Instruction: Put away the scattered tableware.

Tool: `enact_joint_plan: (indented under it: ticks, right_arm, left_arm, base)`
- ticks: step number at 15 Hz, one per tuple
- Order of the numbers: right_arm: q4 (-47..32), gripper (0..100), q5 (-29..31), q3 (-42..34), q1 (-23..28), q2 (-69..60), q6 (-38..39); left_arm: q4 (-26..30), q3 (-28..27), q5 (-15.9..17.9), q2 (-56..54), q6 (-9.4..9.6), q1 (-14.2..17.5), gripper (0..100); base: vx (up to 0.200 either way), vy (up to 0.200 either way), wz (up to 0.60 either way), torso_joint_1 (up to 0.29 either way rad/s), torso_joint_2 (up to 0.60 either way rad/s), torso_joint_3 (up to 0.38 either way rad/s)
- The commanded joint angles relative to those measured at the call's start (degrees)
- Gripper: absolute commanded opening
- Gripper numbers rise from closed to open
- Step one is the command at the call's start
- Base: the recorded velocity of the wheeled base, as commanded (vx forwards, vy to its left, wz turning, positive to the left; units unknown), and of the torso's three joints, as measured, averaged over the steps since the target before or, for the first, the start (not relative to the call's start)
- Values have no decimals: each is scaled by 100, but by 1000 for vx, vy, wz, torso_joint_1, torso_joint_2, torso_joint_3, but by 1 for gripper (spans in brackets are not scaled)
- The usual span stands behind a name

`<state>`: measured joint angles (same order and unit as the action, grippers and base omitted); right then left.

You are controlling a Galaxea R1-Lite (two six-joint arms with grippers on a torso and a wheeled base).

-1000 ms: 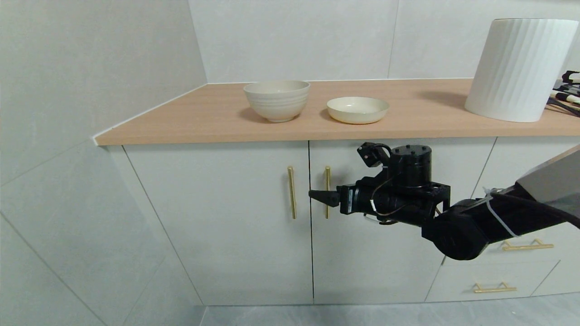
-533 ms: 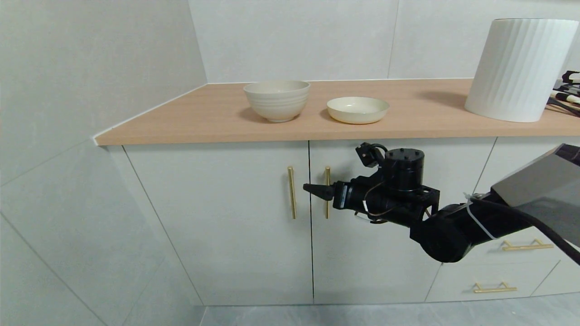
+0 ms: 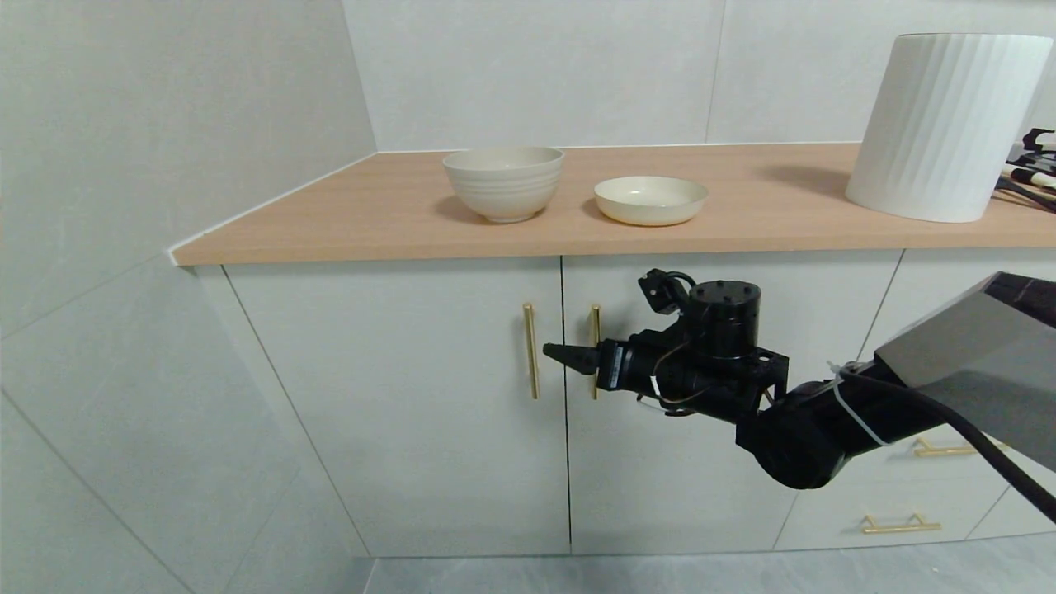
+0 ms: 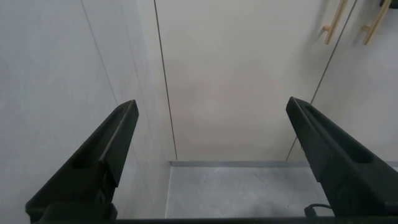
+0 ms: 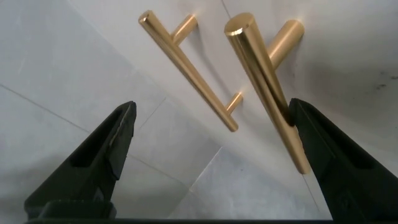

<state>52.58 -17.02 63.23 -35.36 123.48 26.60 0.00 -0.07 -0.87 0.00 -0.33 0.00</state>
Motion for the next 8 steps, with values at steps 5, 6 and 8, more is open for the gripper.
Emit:
enact_joint_plan:
  ticks: [5, 6, 8]
  right_arm:
    - [-20, 100, -38, -162, -120, -122, 3]
    - [-20, 100, -38, -197, -129, -157, 3]
    - [-28, 100, -170, -452, -172, -491, 3]
  left_arm:
    - [0, 7, -1, 0, -2, 0, 100]
    - [0, 7, -1, 0, -2, 0, 100]
    - [0, 7, -1, 0, -2, 0, 100]
  base:
    - [0, 0, 0, 0, 0, 0]
    - [0, 0, 0, 0, 0, 0]
    - [0, 0, 0, 0, 0, 0]
